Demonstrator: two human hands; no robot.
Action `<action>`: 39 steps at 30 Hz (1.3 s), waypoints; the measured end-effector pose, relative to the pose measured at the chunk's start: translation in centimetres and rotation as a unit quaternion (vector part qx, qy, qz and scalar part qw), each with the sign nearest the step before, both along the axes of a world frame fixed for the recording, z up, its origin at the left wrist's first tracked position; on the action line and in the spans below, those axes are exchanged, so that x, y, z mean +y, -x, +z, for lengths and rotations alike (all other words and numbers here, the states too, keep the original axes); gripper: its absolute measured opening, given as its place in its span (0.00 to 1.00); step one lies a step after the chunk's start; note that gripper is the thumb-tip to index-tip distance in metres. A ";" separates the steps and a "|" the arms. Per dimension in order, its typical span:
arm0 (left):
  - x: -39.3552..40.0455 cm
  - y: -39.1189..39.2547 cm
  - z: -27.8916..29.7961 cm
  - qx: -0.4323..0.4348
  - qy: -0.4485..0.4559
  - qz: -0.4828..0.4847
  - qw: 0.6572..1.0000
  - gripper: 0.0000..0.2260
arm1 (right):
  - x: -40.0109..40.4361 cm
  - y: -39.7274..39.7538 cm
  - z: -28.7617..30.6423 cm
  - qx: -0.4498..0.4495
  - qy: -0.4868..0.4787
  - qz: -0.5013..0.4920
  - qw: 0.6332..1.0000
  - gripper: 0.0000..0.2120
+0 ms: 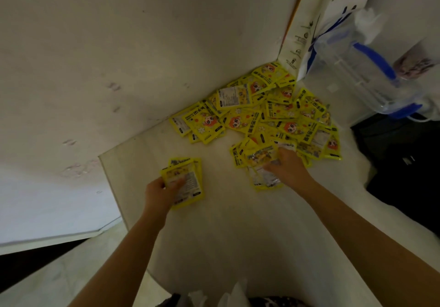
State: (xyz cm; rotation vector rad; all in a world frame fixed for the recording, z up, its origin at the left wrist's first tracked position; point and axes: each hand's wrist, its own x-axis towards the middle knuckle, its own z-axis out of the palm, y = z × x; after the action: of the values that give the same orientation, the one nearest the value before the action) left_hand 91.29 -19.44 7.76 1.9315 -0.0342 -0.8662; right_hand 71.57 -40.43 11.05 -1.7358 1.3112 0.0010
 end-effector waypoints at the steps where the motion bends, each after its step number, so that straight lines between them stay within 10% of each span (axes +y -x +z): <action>1: 0.2 0.8 0.0 0.011 0.009 0.006 1.000 0.03 | 0.3 0.6 0.0 -0.018 -0.004 -0.008 1.000 0.11; 18: 2.3 5.2 1.5 0.063 0.050 -0.180 0.980 0.05 | 13.7 8.2 -1.2 -0.089 -0.015 -0.293 0.952 0.12; 39: 5.9 15.7 2.8 0.075 0.078 -0.499 0.860 0.06 | 34.9 17.0 1.7 -0.104 0.005 -0.625 0.774 0.06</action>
State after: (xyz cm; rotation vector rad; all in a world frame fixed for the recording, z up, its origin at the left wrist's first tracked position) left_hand 75.62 -13.53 10.52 1.6191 -1.0589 -1.6125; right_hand 54.56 -5.52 12.75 -0.5429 2.0279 -0.9216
